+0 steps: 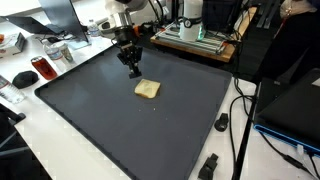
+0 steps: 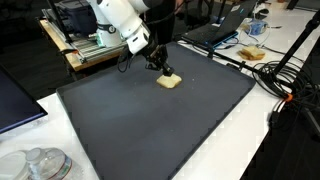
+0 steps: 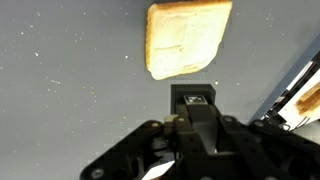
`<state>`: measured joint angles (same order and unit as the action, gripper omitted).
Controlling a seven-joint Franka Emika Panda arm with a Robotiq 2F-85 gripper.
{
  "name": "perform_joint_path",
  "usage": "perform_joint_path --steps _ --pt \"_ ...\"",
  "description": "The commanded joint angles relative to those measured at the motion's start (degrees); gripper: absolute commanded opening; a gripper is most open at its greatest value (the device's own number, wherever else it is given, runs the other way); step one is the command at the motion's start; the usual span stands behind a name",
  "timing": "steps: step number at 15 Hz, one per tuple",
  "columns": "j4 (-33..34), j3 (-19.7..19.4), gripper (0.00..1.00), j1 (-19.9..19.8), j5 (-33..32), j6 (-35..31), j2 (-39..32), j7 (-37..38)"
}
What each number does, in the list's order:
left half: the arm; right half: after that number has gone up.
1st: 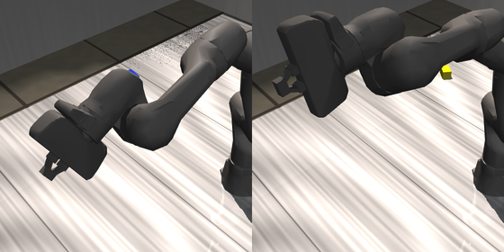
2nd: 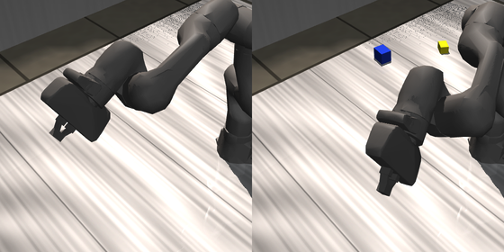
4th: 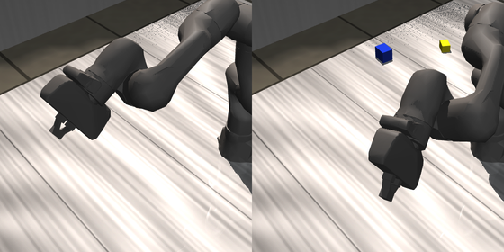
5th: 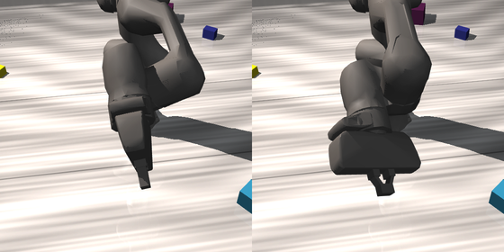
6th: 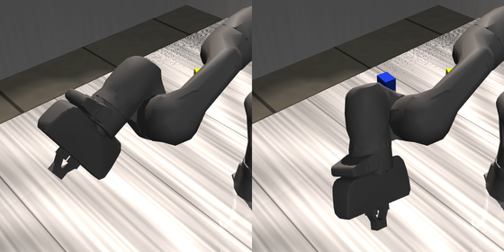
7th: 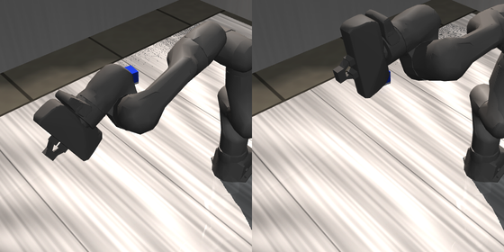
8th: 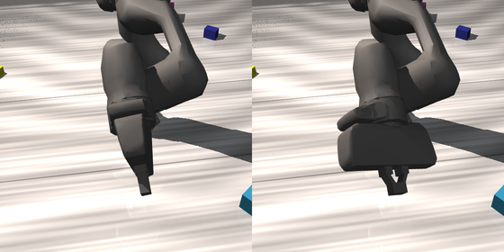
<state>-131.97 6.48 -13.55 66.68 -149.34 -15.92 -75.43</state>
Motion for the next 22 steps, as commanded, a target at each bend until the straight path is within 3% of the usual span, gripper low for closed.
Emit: perform_joint_path --steps 1,7,14,22 --pt "-6.6 1.2 0.05 2.5 3.8 -7.7 5.5 0.2" --pt "-11.4 3.9 0.05 7.1 3.5 -19.7 7.6 6.7" --pt "-14.2 5.2 0.05 13.6 -0.1 -28.8 7.1 15.3" --pt "-16.2 1.0 0.05 22.0 -12.1 -33.2 5.7 26.3"
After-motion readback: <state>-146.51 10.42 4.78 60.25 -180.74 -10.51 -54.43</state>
